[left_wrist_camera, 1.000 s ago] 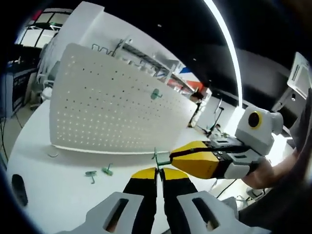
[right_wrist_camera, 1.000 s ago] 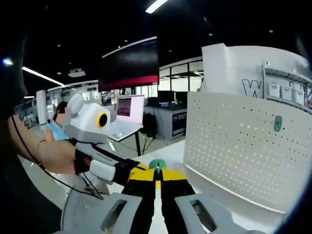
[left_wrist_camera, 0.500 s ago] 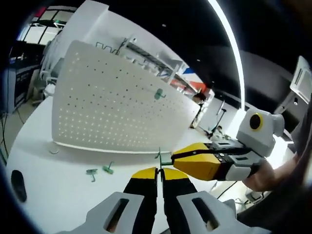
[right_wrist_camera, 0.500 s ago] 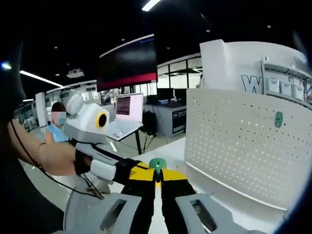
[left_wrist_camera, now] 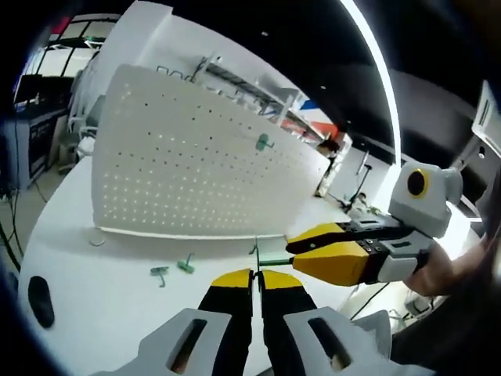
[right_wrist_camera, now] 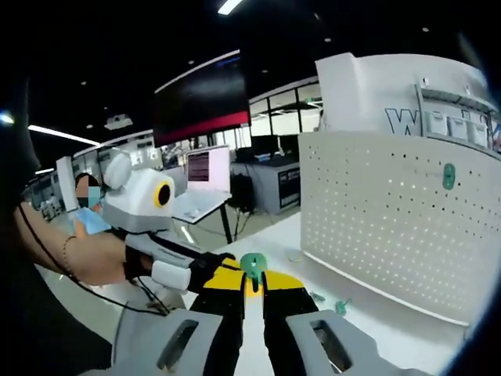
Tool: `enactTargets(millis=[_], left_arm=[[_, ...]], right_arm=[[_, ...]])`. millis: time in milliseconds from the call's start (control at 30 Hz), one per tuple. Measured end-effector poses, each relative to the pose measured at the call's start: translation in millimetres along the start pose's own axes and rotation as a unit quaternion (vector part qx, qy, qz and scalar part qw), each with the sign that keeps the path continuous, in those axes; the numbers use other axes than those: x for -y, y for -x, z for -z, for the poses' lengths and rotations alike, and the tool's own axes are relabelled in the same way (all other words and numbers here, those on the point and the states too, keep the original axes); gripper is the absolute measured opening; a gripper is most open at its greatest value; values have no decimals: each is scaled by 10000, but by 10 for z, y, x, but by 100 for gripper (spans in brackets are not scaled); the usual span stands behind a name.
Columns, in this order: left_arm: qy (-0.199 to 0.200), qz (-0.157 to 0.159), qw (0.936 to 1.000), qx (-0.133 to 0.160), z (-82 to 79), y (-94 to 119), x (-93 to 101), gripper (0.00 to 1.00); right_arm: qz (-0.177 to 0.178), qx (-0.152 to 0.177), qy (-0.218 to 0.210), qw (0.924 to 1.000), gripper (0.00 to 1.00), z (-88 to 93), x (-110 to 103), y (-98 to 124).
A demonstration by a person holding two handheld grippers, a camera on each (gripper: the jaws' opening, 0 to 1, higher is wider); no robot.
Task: Insert the hook assembly into the mounting plate slot until the hook locks in place.
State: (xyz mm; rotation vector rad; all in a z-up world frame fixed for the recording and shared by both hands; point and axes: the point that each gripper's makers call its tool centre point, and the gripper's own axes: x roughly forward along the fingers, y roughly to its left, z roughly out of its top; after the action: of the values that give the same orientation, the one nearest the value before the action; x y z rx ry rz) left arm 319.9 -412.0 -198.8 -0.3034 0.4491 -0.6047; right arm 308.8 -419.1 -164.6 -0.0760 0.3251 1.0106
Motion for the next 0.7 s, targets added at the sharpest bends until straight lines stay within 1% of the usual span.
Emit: enactTargets(millis=[133,233,333,433,700], left_arm=[[-182,-46,9998,25,-28,11,4,1],[-343,-68,9994,28,-46,6,13,1],[-556,-55,9984,29,-65,0,58,2],[-728,-42,9973,102,-107,-6,97,2],[-799,-42,9967,116,-123,-21,84,2]], right_arm=[[-7,16,-203,9998,6,15,-13,22],[10,88,-388,9992,6,0,-2,18],[26,160,-613,9980,6,-22,34,-1],[43,176,-822,9965,5,-16,62,-20],[70,228,-925,9954,4,-30,73,-24]])
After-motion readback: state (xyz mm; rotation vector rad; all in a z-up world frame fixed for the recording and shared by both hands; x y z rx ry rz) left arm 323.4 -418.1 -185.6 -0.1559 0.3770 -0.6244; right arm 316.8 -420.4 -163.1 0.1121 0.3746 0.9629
